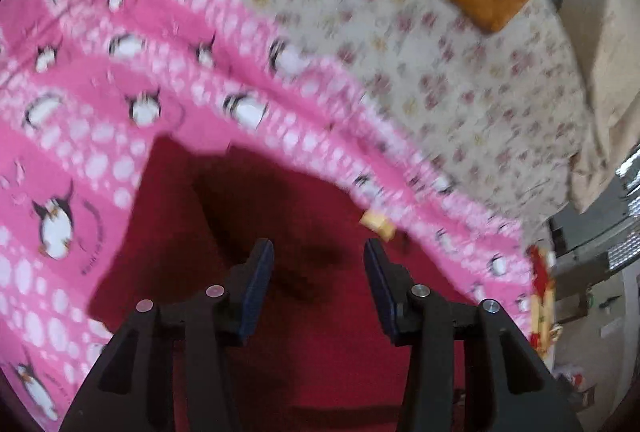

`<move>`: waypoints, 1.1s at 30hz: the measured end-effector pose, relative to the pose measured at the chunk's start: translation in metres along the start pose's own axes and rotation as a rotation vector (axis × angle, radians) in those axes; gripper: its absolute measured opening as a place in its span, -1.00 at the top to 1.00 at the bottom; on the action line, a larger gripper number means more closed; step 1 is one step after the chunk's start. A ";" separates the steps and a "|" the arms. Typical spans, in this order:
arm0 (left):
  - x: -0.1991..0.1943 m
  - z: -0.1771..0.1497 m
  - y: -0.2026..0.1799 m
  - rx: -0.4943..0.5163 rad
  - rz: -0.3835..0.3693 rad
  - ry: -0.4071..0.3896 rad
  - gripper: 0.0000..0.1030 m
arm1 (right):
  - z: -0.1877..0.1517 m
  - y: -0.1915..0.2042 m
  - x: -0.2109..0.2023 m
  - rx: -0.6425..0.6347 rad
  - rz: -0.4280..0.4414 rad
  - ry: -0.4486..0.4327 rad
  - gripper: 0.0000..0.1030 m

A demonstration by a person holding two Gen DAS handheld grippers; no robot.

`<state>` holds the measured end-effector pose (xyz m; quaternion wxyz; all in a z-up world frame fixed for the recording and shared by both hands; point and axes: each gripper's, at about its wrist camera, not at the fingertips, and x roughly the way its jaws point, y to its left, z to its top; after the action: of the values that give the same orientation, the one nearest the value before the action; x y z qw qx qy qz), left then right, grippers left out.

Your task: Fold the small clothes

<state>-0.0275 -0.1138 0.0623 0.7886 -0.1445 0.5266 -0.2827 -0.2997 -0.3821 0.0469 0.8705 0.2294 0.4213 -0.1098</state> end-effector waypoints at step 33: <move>-0.050 -0.029 0.013 -0.020 -0.072 -0.127 1.00 | 0.000 0.001 0.009 -0.089 -0.113 -0.023 0.74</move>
<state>-0.0645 -0.0717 0.0818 0.8083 -0.1891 0.4727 -0.2957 -0.2937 -0.3811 0.0396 0.8771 0.1649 0.4279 -0.1428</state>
